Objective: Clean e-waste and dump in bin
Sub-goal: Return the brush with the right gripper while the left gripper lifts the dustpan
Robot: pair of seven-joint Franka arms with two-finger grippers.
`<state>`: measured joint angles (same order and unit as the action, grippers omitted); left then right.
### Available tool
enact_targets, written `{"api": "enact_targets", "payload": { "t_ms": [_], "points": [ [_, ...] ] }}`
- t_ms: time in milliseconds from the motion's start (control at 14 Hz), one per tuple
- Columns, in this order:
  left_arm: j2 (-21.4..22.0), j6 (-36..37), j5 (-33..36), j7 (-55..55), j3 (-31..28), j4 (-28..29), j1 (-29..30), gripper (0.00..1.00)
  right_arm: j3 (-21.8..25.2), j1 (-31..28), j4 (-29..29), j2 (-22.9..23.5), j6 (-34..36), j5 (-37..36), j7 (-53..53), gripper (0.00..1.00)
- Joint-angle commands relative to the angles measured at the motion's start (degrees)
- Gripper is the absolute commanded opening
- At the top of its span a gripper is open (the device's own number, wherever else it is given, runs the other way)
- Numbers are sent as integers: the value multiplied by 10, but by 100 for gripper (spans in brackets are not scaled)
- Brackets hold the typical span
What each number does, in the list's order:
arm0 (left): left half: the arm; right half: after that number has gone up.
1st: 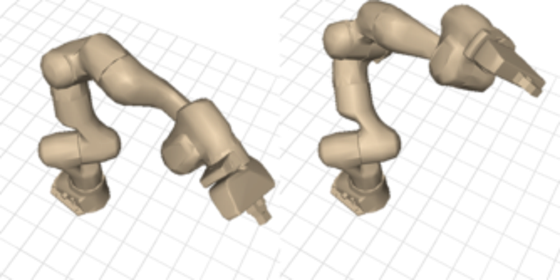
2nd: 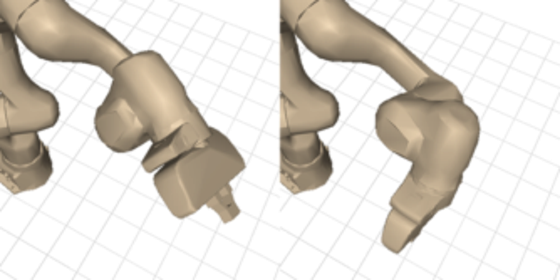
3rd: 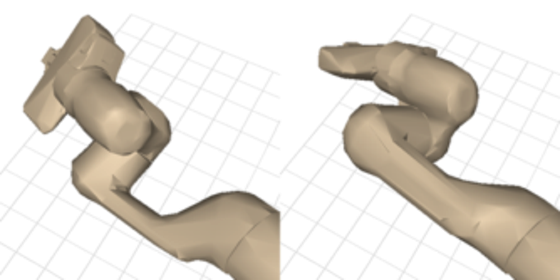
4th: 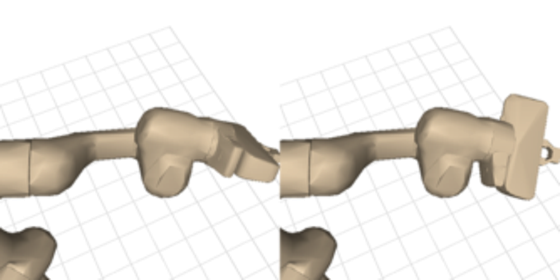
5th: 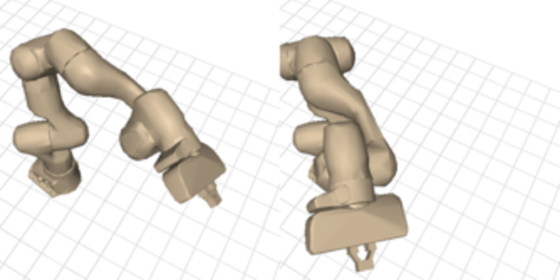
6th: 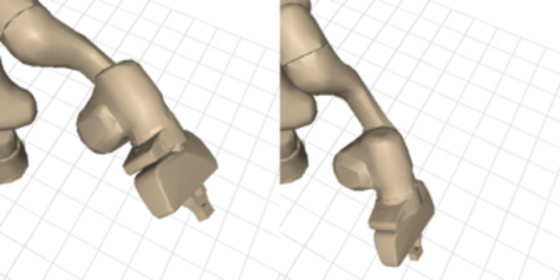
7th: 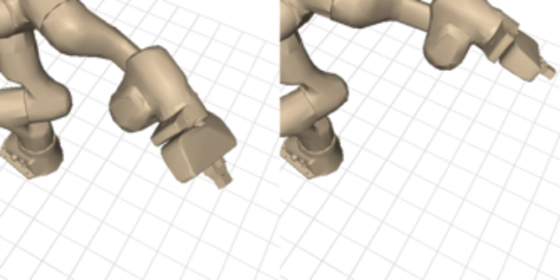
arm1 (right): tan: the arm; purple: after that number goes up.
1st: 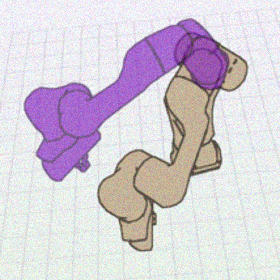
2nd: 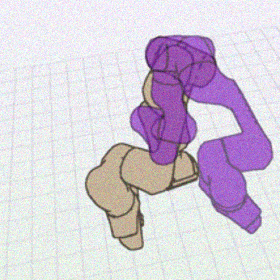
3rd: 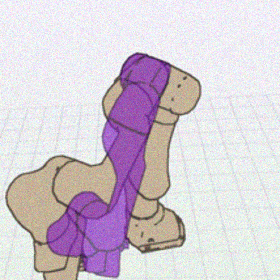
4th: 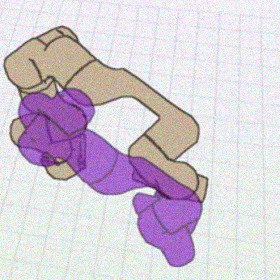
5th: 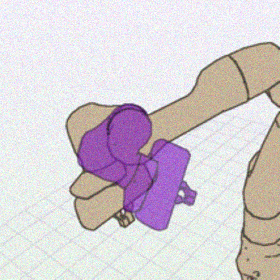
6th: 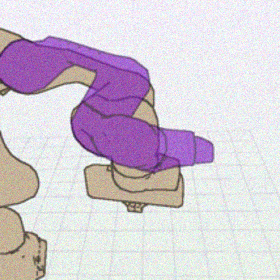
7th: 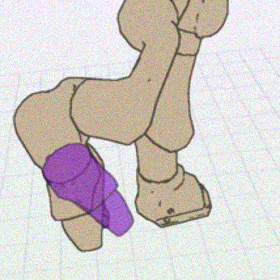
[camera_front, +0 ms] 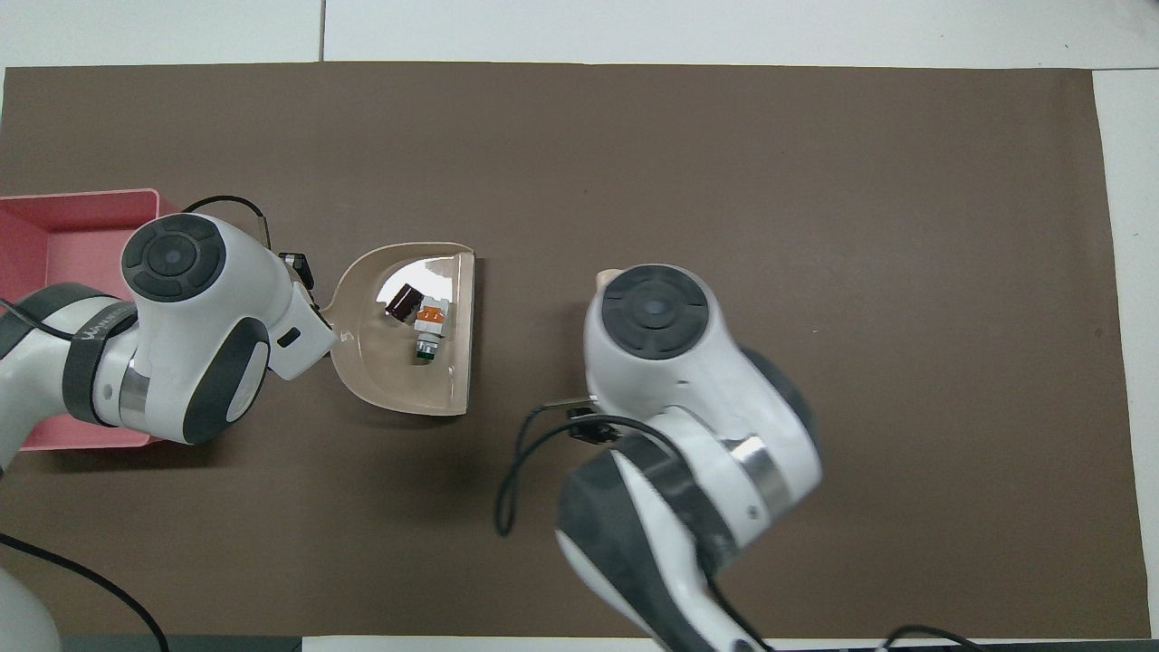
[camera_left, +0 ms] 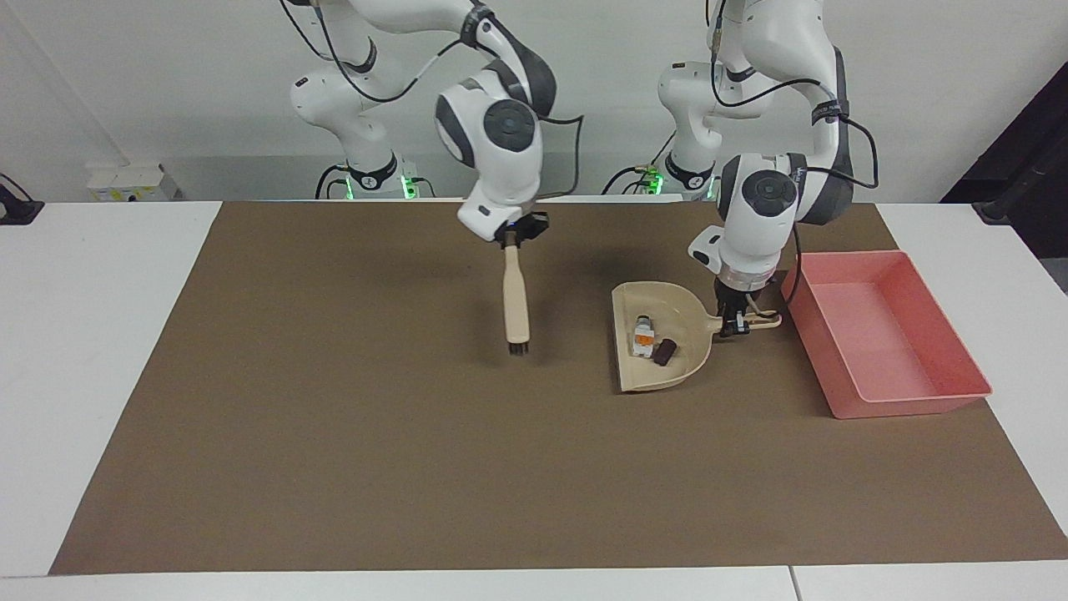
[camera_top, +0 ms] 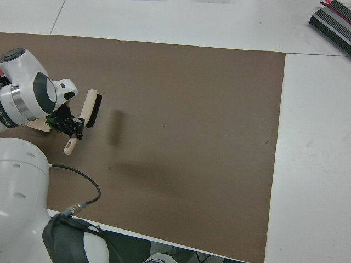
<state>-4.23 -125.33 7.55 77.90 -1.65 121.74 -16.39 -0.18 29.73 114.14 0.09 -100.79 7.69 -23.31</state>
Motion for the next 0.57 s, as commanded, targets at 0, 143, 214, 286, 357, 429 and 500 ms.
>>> {"api": "enact_targets", "payload": {
  "t_ms": [0, 143, 214, 286, 357, 429, 500],
  "points": [
    [39, 52, -28, 46, -1, -21, 28, 0, -9, -131, 139, -124, -13, -14, 139, 0],
    [56, 80, -44, 52, -9, -38, 38, 0, -9, -243, 149, -131, -5, -19, 222, 0],
    [63, 90, -46, 61, -8, -42, 68, 0, -9, -292, 155, -132, -11, -40, 257, 0],
    [71, 94, -60, 80, -8, -44, 88, 0, -9, -330, 158, -130, -19, -67, 298, 0],
    [80, 95, -75, 109, -9, -44, 107, 0, -9, -364, 159, -125, -40, -89, 337, 0],
    [84, 97, -76, 133, -9, -45, 128, 0, -9, -382, 159, -111, -47, -105, 355, 0],
    [84, 107, -79, 151, -9, -55, 147, 0, -9, -391, 159, -94, -50, -113, 354, 0]
  ]
}}
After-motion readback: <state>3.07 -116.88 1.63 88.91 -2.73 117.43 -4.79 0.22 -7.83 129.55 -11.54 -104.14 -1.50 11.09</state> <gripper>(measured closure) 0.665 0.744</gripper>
